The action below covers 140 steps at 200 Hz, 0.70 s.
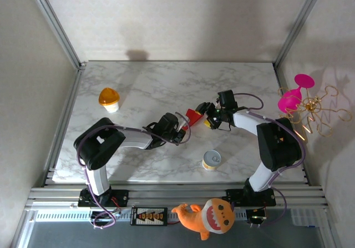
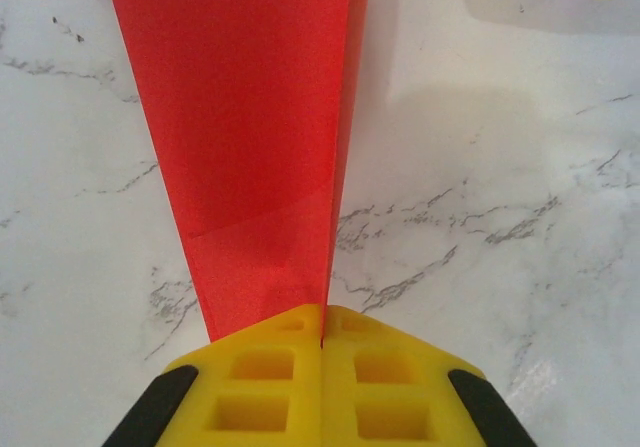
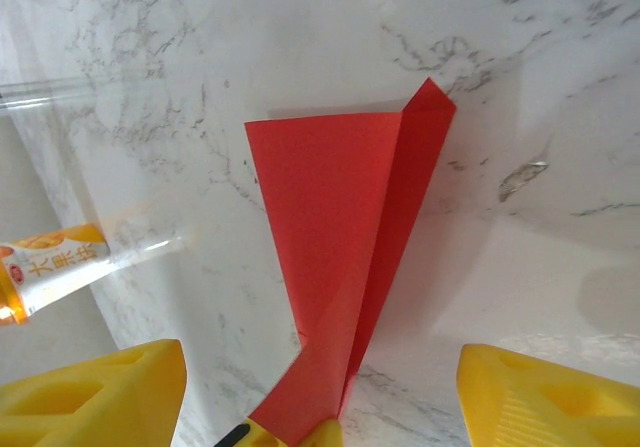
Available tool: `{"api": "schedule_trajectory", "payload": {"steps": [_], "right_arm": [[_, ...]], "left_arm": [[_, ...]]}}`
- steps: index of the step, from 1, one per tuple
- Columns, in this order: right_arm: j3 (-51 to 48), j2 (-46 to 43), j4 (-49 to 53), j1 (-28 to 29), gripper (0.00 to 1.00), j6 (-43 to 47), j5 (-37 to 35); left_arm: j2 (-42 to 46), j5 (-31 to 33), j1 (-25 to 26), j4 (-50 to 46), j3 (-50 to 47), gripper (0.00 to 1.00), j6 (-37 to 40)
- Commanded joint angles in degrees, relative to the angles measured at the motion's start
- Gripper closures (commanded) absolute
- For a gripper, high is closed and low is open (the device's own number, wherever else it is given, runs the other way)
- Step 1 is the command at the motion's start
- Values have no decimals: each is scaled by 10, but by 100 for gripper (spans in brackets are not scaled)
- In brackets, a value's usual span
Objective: Fold a paper plane with a square sheet of paper (pick it up from the middle)
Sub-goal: Fold the wing for the fifth time at the center of the table.
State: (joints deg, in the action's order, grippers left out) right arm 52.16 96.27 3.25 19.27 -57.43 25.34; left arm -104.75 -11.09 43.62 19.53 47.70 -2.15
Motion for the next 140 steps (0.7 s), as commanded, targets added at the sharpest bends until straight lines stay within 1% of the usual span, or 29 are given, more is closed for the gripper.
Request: {"api": "schedule_trajectory", "payload": {"steps": [1, 20, 57, 77, 102, 140], "right_arm": [[-2, -17, 18, -3, 27, 20, -22], [-2, -18, 16, -4, 27, 29, -25], [-2, -22, 8, -4, 27, 60, -30], [-9, -25, -11, -4, 28, 95, -27], [-37, -42, -61, -1, 29, 146, -22], [-43, -42, -52, 9, 32, 217, -43]], "left_arm": [[-1, -71, -17, 6, -1, 100, -52], [-5, -92, -26, 9, 2, 100, -80], [-5, -132, -44, 44, -7, 100, -152], [-8, -152, -52, 78, -16, 100, -195], [-15, -168, -58, 121, -31, 100, -251], [-28, -183, -63, 180, -50, 100, -321]]}}
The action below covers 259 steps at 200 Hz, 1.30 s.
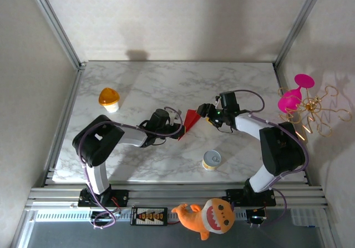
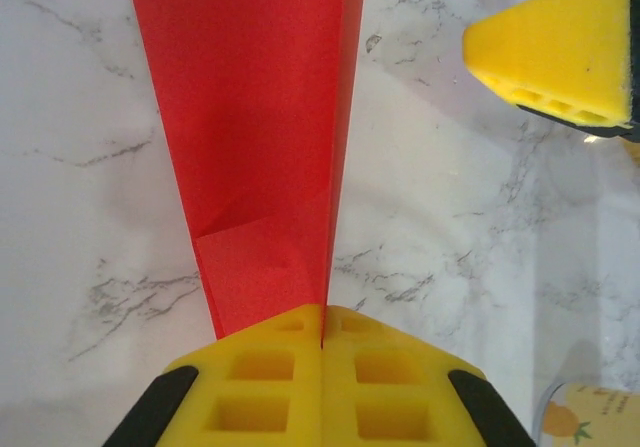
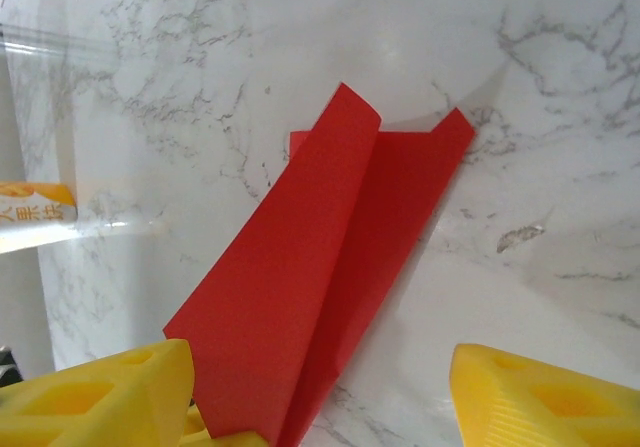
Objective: Fold a paper plane with a square sheet of paper (pick it up from the middle)
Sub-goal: Fold the wing for the fifth time at the center of the table.
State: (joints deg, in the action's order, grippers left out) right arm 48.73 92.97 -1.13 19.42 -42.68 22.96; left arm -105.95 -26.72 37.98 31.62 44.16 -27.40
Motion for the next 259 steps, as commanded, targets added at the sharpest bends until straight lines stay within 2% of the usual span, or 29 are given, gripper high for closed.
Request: {"api": "schedule_trajectory", "payload": {"steps": [1, 78, 152, 247, 259], "right_arm": [[-8, -9, -7, 8, 32, 71, -20], [41, 53, 63, 50, 25, 109, -54], [78, 100, 92, 74, 19, 122, -75], [112, 162, 142, 82, 19, 111, -128], [115, 169, 146, 83, 19, 109, -131]], "left_arm": [[-16, -27, -6, 60, -15, 100, -70], [-37, -38, -6, 101, -27, 100, -143], [-57, -50, -7, 104, -22, 100, -165], [-68, -47, -7, 102, -22, 100, -175], [-66, -45, -7, 102, -23, 97, -175]]}}
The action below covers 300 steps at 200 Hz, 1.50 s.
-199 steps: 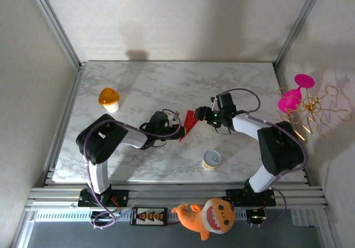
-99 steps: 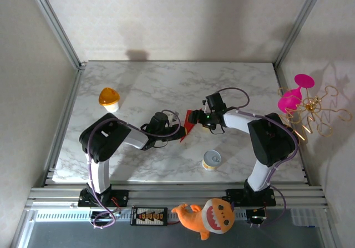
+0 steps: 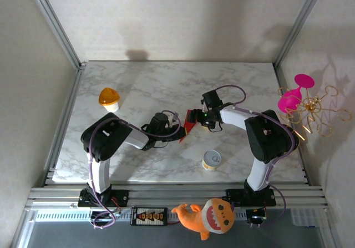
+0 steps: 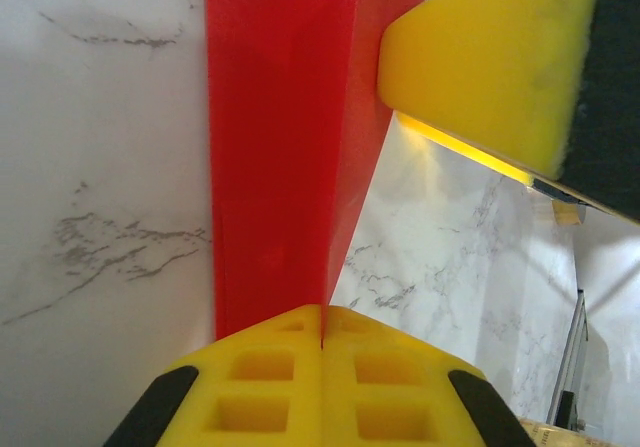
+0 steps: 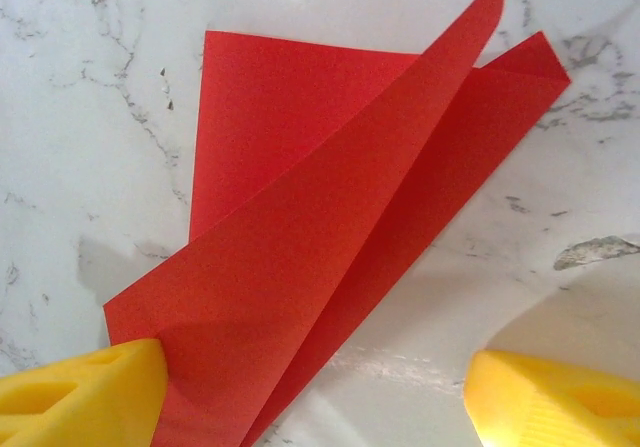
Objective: Fold a paper plane with a square sheet of paper (pick it up from the middle)
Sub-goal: Fold the wing for the fifth time at the center of the table.
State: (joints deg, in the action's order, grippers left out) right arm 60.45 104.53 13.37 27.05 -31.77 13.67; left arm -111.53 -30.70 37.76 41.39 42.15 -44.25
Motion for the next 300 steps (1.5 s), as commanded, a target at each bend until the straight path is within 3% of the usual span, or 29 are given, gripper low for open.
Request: {"api": "schedule_trajectory", "payload": {"steps": [1, 39, 131, 172, 261, 300], "right_arm": [[-3, 54, 2, 6, 19, 0, -38], [9, 76, 23, 9, 19, -7, -59], [23, 102, 55, 12, 18, -15, -94], [29, 108, 61, 13, 18, -15, -97], [31, 116, 67, 14, 18, -17, -99], [30, 120, 69, 14, 18, -19, -102]], "left_arm": [[-11, -6, -5, 5, -3, 97, -7], [-3, -1, -5, 2, -5, 87, -6], [32, 8, -2, -30, -15, 78, 17], [59, 33, -2, -88, -12, 77, 54], [41, 25, 8, -105, 13, 74, 75], [30, 43, 10, -136, 23, 77, 86]]}}
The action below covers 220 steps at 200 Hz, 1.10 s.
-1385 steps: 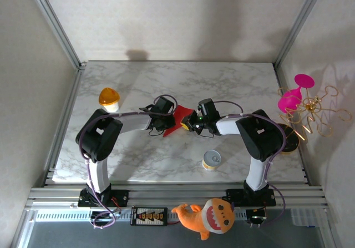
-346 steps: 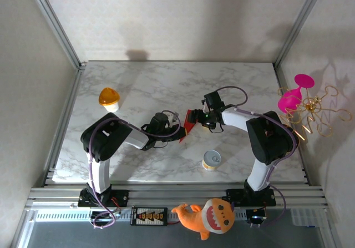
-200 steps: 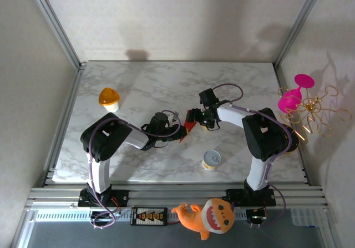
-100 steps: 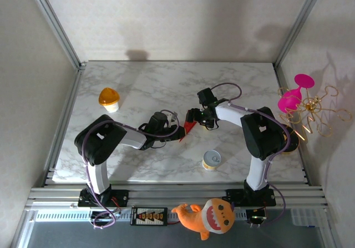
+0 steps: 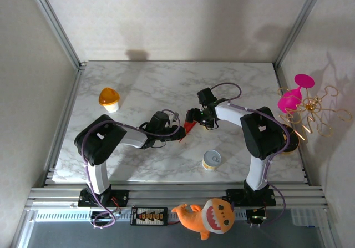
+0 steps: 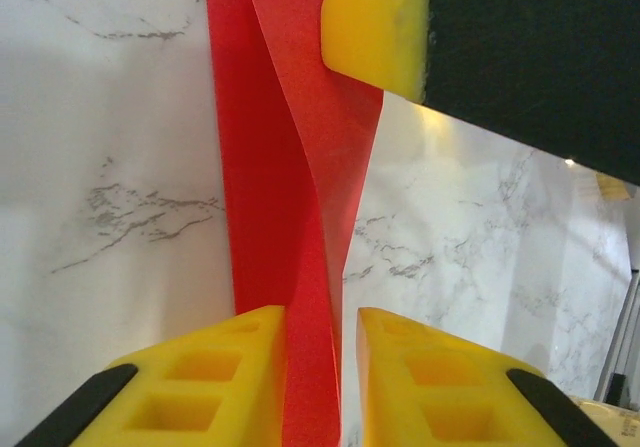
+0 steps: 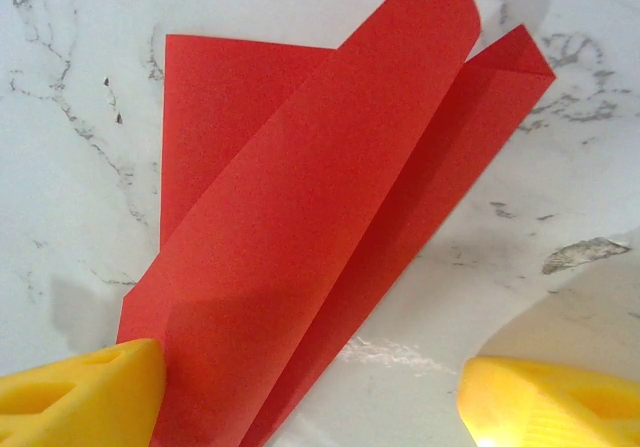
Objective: Fold a paper plane with a square sheet of paper (pick it up from the middle)
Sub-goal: Fold the wing for the fifth time at the center of the table.
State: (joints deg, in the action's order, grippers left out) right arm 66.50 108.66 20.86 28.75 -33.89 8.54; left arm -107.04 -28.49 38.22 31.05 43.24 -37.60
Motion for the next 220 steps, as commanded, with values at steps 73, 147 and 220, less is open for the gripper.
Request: {"api": "schedule_trajectory", "payload": {"steps": [73, 147, 220], "right_arm": [[-32, 88, -3, -4, 18, 0, -55], [-33, 99, -3, -3, 19, 1, -62], [-27, 116, -3, -3, 19, -2, -72]], "left_arm": [[-25, 24, -1, -36, 0, 84, -8], [-39, -38, -10, -50, 13, 90, -36], [-14, -33, -10, -74, 21, 82, -16]]}}
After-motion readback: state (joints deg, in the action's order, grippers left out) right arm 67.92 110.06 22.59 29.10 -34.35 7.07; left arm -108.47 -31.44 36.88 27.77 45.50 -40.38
